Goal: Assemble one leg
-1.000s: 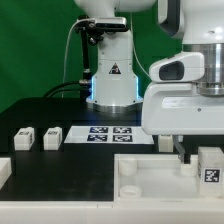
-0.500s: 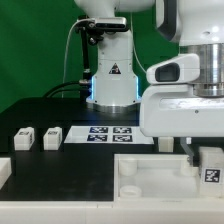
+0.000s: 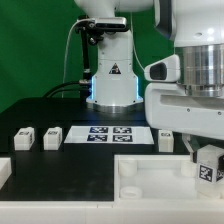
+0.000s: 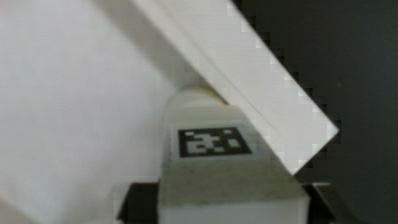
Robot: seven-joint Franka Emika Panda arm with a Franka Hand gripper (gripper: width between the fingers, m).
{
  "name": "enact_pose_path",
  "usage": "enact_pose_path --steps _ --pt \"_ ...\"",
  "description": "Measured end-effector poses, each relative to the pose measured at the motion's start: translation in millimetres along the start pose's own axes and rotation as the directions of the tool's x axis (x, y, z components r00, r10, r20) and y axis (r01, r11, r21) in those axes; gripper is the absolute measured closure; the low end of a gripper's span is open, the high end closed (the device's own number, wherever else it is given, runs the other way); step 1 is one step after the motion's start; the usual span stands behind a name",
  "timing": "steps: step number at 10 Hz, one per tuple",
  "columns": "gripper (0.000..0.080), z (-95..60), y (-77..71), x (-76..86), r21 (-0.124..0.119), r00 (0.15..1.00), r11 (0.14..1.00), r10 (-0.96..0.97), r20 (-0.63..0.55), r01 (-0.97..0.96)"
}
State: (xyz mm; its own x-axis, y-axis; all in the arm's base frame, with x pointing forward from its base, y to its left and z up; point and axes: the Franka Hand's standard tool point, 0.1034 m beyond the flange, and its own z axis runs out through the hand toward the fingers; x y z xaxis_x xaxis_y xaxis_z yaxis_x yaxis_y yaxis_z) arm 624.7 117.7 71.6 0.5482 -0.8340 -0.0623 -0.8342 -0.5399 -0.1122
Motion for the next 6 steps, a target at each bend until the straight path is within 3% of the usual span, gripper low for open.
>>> enact_pose_path --steps 2,6 --pt "0.0501 2.7 0.0 -1.2 0.012 0.976 0.976 0.218 0.026 -0.218" --pt "0.0503 3.7 -2.6 -5.0 0.004 0.794 0.796 0.604 0.075 -0.606"
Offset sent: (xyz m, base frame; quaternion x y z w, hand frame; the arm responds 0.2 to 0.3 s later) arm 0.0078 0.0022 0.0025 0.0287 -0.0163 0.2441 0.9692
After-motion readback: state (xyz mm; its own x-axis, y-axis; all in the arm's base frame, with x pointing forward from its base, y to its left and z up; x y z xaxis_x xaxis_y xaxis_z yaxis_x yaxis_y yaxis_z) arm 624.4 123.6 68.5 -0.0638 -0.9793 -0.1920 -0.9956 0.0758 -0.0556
